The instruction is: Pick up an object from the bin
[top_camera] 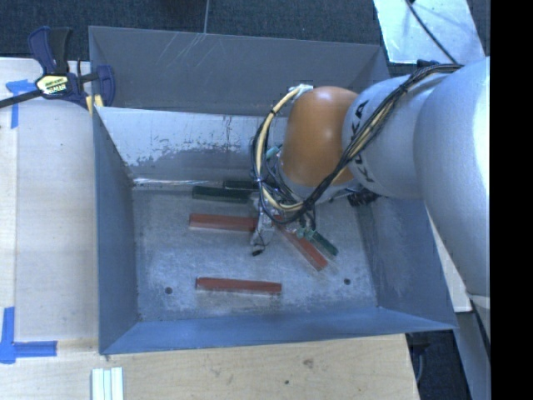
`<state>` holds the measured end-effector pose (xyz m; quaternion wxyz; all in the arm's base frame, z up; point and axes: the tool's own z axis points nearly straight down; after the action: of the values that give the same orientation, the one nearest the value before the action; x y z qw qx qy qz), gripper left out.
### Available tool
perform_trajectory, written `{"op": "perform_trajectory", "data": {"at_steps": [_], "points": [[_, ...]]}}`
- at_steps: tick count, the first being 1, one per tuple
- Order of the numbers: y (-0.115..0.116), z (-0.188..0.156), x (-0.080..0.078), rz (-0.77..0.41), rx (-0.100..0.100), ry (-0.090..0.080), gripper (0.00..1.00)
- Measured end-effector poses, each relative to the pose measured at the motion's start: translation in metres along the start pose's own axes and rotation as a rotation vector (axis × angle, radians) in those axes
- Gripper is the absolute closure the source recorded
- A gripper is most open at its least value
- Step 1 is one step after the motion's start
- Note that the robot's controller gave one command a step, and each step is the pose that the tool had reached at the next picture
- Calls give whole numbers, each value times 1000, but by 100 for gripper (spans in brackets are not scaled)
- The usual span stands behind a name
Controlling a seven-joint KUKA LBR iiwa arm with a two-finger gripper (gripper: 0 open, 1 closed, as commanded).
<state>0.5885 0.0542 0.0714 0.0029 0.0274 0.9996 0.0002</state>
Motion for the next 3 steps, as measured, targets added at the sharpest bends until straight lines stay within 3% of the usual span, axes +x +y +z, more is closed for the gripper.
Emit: {"op": "perform_trajectory", "data": {"at_steps": [3], "points": [[0,-25,0,-1,0,2,100]]}}
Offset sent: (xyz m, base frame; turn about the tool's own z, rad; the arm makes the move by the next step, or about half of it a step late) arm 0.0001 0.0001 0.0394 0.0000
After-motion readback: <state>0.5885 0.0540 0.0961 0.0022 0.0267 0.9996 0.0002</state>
